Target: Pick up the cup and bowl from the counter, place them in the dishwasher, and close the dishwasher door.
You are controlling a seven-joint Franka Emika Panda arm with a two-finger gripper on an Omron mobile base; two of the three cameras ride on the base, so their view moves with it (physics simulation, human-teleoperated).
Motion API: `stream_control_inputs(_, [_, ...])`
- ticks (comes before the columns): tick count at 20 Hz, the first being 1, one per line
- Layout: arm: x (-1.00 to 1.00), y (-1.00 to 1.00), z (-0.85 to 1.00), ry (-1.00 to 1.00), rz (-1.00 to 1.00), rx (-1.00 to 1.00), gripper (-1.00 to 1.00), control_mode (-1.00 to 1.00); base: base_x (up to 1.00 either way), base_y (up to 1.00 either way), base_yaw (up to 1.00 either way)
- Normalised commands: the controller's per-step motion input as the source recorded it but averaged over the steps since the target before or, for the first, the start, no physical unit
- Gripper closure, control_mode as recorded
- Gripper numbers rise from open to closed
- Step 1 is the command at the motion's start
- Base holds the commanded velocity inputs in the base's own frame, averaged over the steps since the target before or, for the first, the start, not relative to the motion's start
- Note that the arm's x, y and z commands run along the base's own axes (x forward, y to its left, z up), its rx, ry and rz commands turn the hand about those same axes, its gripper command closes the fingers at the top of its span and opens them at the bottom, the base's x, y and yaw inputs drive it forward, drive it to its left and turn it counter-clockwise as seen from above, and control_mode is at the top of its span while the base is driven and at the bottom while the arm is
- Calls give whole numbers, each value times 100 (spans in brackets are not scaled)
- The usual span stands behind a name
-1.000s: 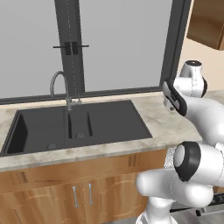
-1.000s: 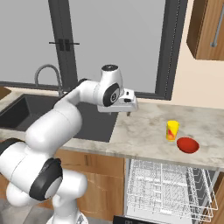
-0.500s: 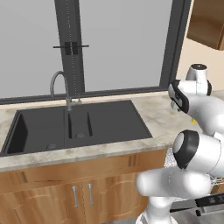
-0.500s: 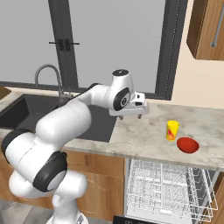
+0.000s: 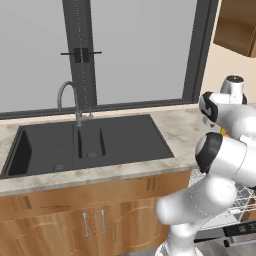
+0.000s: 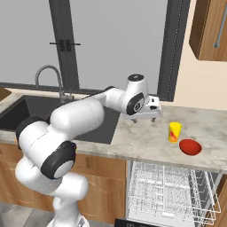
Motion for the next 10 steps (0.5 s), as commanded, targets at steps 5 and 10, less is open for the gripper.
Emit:
stream_control_inputs(5, [23,-36,-14,0,0,0,-100,-100,0,0,0])
stream_control_inputs(10, [13,-27,-24,0,0,0,-100,-100,0,0,0])
